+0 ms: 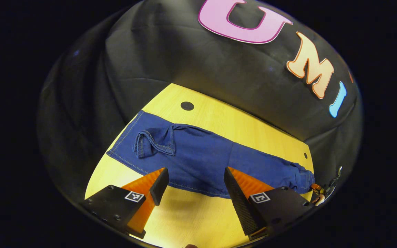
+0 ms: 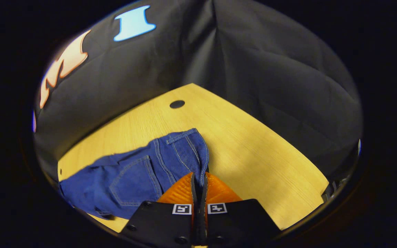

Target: Grasp the waist and the cuffs of the jeans and fold them to make the two legs overlap; first hold the waist and fold one-third of the jeans toward the cuffs, then hold the cuffs and fold the remaining one-third in the same direction to finish folding.

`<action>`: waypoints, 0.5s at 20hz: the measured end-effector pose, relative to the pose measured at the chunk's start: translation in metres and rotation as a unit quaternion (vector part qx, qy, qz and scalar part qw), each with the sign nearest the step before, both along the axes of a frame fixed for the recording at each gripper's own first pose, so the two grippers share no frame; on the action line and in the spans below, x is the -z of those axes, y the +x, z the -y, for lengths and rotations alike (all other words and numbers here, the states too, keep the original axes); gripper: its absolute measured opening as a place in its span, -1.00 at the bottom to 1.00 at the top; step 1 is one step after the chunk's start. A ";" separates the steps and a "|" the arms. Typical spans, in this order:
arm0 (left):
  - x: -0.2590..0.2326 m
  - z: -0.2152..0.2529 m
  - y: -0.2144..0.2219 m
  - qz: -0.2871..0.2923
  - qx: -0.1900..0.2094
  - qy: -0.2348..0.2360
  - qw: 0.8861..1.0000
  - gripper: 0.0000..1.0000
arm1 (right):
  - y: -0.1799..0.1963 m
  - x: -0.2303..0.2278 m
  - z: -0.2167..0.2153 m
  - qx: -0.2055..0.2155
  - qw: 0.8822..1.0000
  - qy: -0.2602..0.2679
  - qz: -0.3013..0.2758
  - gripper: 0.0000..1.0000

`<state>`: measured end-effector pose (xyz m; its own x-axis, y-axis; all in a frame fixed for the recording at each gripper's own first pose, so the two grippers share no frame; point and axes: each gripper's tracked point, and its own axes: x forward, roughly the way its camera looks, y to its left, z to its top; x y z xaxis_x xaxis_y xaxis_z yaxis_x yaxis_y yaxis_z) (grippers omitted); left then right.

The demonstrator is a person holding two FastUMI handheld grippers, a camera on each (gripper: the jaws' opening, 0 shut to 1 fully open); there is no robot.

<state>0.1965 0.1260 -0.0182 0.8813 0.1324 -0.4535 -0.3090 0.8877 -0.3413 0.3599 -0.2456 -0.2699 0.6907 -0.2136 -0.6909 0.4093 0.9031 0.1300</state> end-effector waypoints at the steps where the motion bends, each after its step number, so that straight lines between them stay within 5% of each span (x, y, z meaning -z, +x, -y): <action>1: 0.003 -0.002 -0.001 0.001 0.005 -0.002 1.000 0.92 | -0.001 -0.009 0.001 0.001 1.000 -0.002 0.011 -0.96; 10: 0.018 -0.020 -0.013 0.012 0.041 -0.015 0.999 0.92 | -0.038 -0.126 -0.034 -0.072 0.989 -0.044 0.121 -1.00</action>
